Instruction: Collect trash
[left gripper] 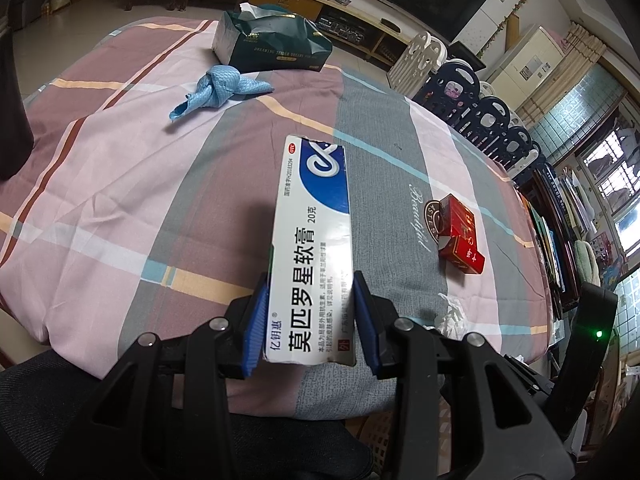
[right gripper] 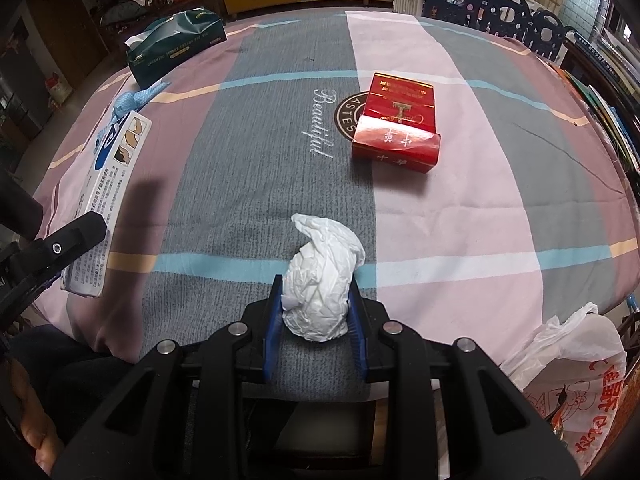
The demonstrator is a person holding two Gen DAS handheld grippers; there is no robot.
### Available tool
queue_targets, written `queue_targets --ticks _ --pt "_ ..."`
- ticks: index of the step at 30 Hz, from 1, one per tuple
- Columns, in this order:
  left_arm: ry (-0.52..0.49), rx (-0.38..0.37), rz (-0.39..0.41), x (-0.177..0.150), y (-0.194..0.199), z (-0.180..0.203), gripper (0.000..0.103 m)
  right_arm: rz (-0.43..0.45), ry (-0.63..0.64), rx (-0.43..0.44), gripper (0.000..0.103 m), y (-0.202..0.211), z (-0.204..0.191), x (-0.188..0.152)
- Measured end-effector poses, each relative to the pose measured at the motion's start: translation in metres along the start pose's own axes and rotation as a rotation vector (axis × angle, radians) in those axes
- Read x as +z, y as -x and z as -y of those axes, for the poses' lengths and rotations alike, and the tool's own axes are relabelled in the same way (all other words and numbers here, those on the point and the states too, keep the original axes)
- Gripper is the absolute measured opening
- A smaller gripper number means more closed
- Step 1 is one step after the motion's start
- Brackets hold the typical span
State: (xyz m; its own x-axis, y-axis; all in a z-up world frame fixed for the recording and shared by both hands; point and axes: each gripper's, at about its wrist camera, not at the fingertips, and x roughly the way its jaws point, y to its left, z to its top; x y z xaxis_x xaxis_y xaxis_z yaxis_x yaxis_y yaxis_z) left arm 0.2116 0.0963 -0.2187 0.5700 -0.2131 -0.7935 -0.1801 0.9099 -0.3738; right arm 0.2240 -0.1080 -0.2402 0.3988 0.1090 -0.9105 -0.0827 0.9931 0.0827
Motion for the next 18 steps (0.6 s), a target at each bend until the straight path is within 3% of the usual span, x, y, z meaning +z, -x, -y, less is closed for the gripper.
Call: queue_targets --ticks 10,18 --pt "0.004 -0.005 0.002 0.000 0.001 -0.001 0.041 0.002 -0.003 -0.002 0.030 0.000 0.001 0.000" --pt "0.032 -0.096 0.047 0.005 0.015 -0.001 0.041 0.113 -0.033 -0.018 0.030 0.048 0.019 0.017"
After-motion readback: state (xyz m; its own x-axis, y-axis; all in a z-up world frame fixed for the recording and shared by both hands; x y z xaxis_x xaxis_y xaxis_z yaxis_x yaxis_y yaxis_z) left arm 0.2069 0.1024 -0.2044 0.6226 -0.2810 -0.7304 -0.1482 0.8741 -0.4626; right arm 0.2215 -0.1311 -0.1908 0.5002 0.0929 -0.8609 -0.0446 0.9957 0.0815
